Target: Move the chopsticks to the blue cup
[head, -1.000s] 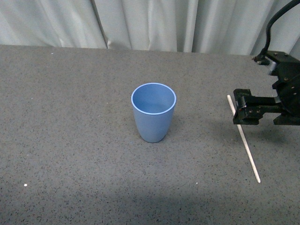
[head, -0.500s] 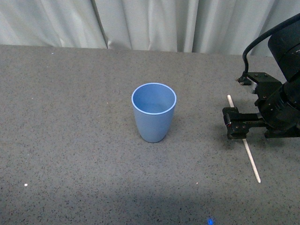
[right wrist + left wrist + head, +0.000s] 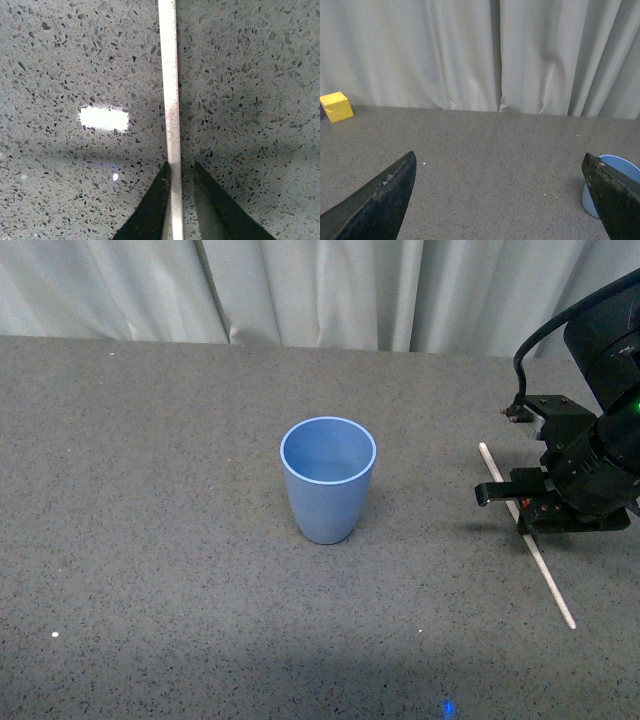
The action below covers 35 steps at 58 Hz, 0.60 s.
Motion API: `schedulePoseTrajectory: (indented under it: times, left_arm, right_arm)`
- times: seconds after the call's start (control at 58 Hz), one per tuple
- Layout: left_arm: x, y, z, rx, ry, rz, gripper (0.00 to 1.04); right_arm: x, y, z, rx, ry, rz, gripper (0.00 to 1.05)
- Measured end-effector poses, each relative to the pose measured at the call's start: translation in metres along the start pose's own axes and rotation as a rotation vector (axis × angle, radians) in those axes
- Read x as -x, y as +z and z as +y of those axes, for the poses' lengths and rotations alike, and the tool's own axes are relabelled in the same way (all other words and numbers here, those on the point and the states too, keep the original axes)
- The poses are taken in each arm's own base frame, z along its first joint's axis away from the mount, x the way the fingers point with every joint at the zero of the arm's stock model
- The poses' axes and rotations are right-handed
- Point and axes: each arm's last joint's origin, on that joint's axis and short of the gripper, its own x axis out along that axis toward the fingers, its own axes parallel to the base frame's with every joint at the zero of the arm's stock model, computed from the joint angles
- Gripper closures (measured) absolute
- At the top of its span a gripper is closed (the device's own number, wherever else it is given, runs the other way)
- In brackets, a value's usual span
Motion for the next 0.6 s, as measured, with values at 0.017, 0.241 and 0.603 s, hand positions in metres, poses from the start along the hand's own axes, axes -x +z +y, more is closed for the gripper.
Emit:
schedulePoseTrajectory:
  times: [0.017, 0.241, 0.603]
  left_arm:
    - [0.0, 0.0, 0.0, 0.0, 0.0, 0.0, 0.07]
    - [0.0, 0.0, 0.0, 0.0, 0.0, 0.0, 0.07]
    - [0.0, 0.0, 0.0, 0.0, 0.0, 0.0, 0.07]
  right_arm:
    - [0.0, 0.0, 0.0, -0.001, 0.0, 0.0, 0.94]
    - [0.003, 0.0, 0.001, -0.02, 0.0, -0.046, 1.04]
    - [0.095, -0.004, 0.02, 0.043, 0.163, -0.619, 1.04]
